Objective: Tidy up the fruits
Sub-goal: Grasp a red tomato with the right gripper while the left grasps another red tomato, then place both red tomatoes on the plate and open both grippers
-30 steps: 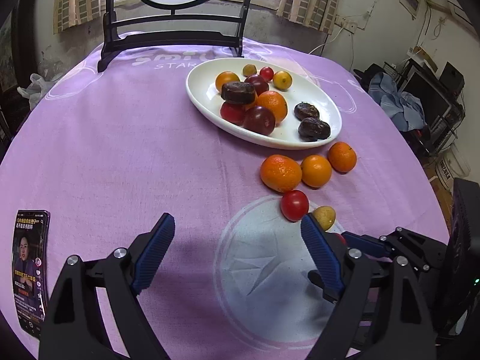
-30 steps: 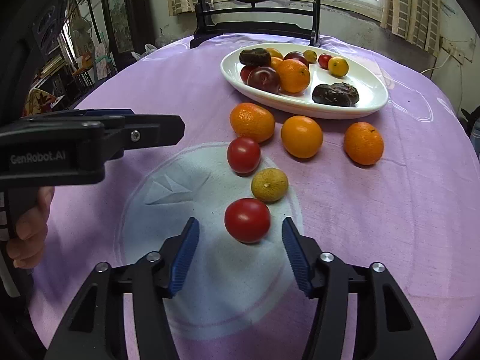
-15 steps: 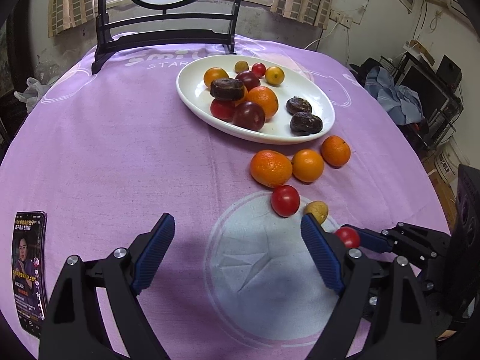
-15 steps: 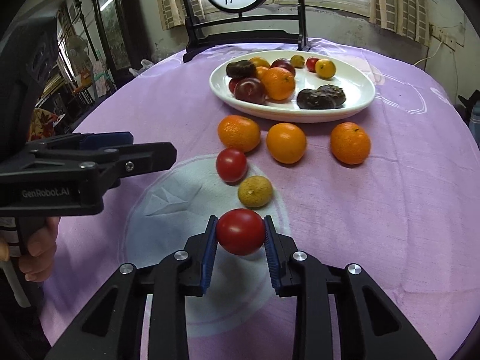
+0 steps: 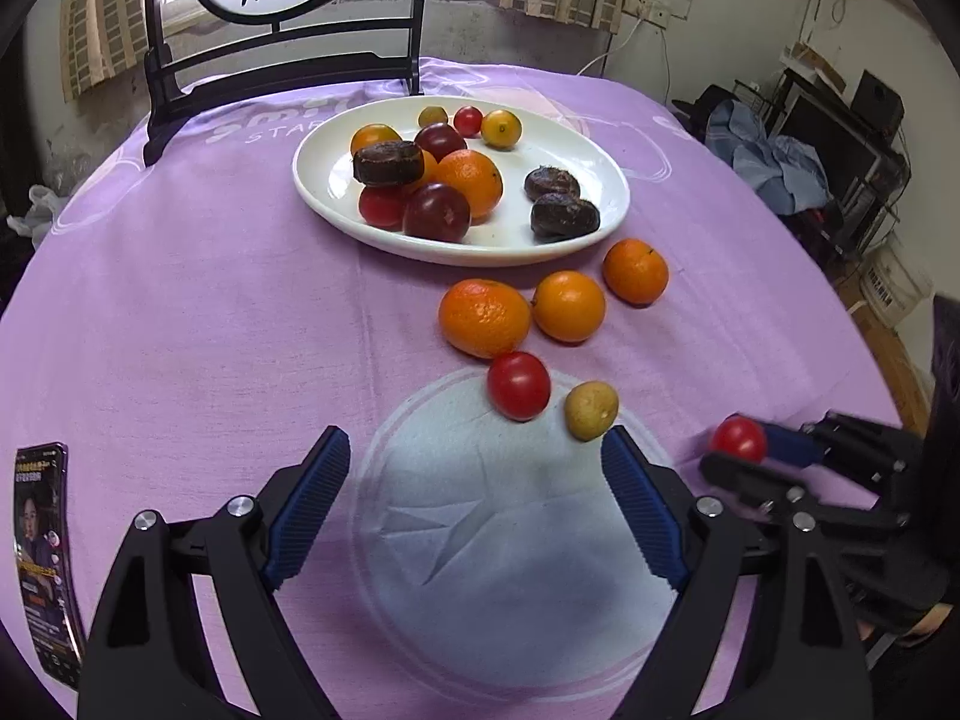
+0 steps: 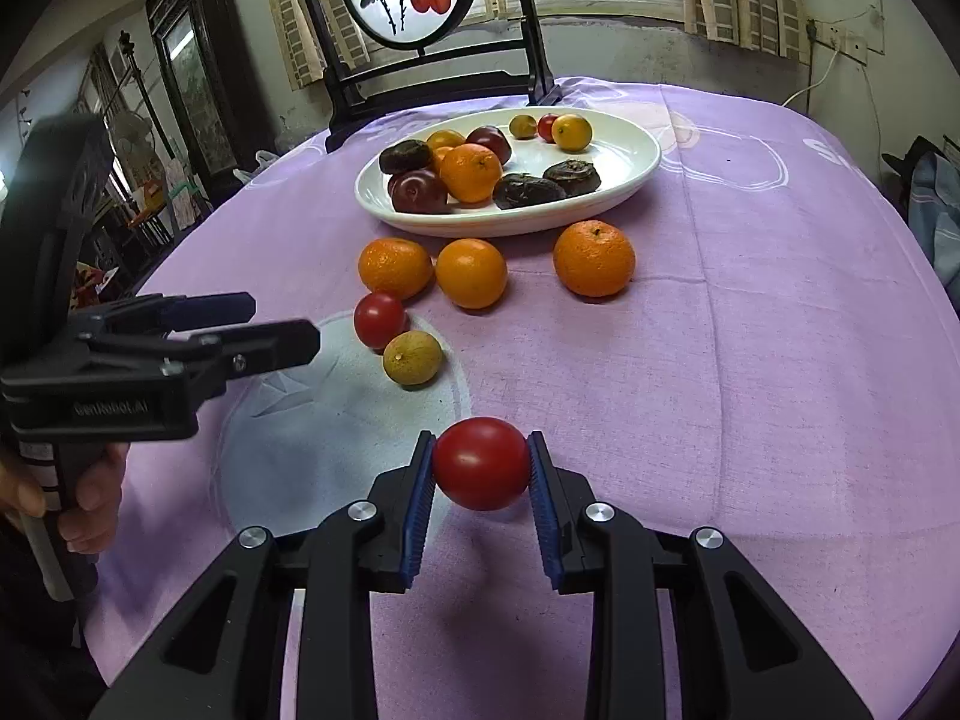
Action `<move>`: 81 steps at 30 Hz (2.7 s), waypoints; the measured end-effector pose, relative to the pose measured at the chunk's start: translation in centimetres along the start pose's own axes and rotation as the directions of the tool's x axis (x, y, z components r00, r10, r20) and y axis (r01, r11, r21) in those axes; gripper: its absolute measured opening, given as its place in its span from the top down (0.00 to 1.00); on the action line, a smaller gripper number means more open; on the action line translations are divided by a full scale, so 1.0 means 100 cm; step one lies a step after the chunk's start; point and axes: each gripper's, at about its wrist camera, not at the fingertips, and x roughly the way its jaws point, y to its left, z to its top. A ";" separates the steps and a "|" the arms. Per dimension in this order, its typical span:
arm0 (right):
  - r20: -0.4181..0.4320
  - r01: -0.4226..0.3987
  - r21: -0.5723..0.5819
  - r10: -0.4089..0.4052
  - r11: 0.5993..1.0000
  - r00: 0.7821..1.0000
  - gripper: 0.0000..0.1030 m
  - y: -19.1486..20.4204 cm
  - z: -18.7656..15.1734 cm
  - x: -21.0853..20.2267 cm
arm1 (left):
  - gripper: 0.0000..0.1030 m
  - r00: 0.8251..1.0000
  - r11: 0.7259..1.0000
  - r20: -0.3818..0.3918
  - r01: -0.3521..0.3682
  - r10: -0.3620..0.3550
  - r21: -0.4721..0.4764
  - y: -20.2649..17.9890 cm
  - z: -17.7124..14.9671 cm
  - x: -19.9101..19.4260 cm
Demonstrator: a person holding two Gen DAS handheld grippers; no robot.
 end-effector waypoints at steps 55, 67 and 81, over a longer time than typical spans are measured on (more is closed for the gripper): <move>0.178 0.093 -0.101 -0.074 0.991 0.981 0.70 0.008 0.117 -0.006 | 0.73 0.991 0.998 0.114 0.066 -0.066 0.007 0.005 0.096 -0.006; 0.080 -0.008 0.024 0.006 1.000 0.997 0.70 -0.019 0.148 0.064 | 0.72 0.998 0.998 0.044 0.037 -0.034 -0.054 0.021 0.117 0.051; 0.100 -0.011 0.026 0.009 1.000 0.995 0.49 -0.019 0.130 0.045 | 0.36 0.997 0.997 0.079 0.003 0.003 -0.074 0.025 0.111 0.037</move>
